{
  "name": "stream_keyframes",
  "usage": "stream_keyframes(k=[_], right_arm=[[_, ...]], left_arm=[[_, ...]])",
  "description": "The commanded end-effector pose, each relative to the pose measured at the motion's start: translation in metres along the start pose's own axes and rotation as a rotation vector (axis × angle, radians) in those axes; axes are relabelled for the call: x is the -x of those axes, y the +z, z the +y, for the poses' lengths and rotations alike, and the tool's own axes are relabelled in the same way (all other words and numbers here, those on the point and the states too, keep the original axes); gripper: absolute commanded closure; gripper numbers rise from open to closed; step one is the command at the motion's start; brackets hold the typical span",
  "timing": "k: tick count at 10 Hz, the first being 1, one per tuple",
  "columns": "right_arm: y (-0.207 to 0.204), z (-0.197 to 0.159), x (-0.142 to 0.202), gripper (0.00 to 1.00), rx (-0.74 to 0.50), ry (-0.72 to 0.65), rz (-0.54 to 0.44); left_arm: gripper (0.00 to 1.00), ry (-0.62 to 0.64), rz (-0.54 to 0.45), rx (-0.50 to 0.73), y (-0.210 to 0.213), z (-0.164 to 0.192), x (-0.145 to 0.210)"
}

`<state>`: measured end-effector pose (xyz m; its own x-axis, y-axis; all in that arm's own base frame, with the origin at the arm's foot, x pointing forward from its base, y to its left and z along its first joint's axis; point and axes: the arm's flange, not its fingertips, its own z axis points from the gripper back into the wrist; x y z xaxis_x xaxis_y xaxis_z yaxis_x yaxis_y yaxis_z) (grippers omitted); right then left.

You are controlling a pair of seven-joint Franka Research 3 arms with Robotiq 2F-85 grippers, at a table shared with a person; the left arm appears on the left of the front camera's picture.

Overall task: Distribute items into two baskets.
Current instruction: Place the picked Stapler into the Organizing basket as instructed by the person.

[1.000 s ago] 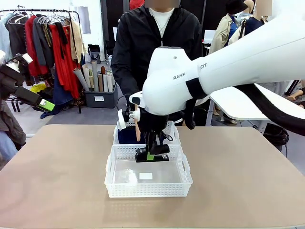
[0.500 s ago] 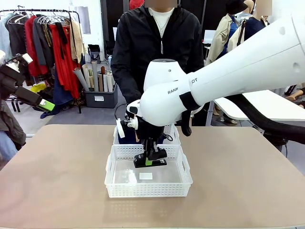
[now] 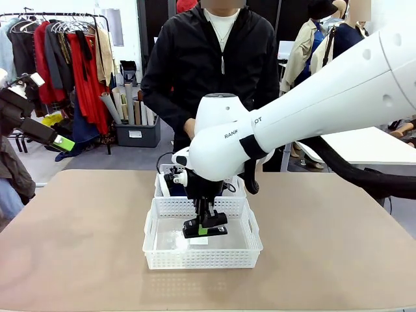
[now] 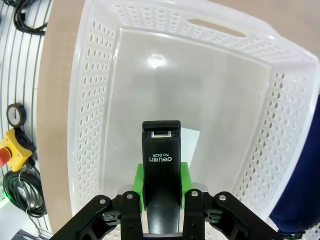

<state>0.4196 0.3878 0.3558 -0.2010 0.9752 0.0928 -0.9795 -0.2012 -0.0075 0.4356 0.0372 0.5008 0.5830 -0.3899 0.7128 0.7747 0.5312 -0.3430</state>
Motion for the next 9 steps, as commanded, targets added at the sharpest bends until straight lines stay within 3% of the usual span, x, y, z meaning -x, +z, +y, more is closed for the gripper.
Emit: stream_keyframes(k=[1,8,9], right_arm=[[-0.007,0.000,-0.002,1.00,0.014,-0.024,0.012],[-0.018,-0.006,-0.001,1.00,-0.032,-0.024,0.011],[-0.018,-0.006,-0.001,0.85,-0.048,-0.012,0.010]], left_arm=[[0.00,-0.005,0.012,-0.004,0.001,-0.002,0.002],[0.00,-0.005,0.012,-0.004,0.001,-0.002,0.002],[0.00,-0.005,0.012,-0.004,0.001,-0.002,0.002]])
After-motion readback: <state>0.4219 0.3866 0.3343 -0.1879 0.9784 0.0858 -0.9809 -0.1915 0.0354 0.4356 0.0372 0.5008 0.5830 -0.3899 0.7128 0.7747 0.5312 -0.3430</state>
